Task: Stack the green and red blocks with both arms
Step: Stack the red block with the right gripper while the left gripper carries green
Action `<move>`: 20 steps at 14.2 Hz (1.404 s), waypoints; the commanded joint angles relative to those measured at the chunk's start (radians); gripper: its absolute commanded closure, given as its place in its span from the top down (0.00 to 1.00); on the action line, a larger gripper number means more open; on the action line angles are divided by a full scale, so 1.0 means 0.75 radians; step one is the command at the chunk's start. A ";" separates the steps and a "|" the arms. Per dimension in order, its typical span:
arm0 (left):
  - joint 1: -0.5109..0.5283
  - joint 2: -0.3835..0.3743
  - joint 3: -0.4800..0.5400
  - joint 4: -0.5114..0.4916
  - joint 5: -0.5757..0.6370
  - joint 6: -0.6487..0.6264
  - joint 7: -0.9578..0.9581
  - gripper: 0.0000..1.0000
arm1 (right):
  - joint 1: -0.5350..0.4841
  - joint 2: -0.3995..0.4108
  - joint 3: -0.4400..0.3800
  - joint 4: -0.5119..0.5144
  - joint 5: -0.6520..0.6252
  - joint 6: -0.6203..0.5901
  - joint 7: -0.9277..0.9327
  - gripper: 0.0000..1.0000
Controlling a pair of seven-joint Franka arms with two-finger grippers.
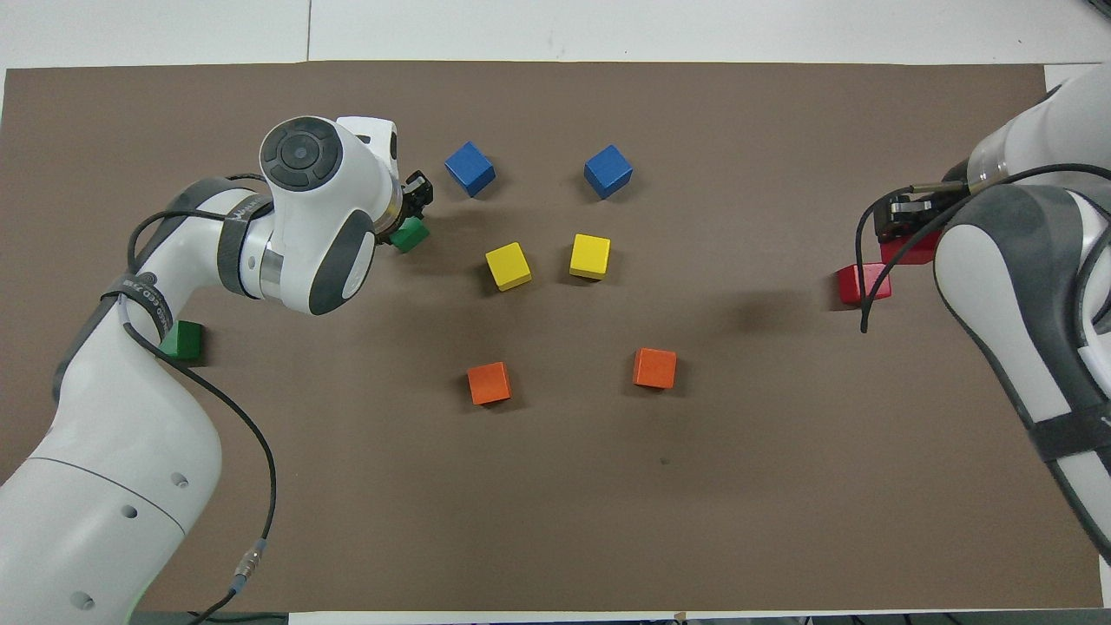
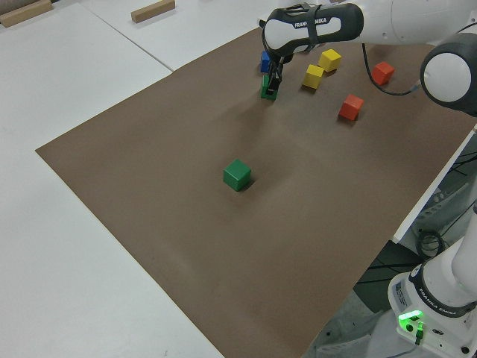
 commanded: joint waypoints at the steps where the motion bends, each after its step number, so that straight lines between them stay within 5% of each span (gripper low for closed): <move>1: -0.013 -0.020 0.012 -0.035 0.047 0.019 -0.025 0.00 | -0.064 -0.075 0.019 -0.205 0.015 0.221 -0.086 0.00; 6: 0.030 -0.126 0.004 0.022 0.033 -0.157 0.034 0.00 | -0.081 -0.064 0.019 -0.297 0.019 0.354 -0.127 0.00; 12: 0.249 -0.363 0.002 -0.025 -0.038 -0.476 0.764 0.00 | -0.077 -0.060 0.021 -0.387 0.032 0.451 -0.170 0.00; 20: 0.582 -0.576 0.004 -0.315 -0.149 -0.393 1.441 0.00 | -0.081 -0.054 0.021 -0.414 0.079 0.463 -0.250 0.00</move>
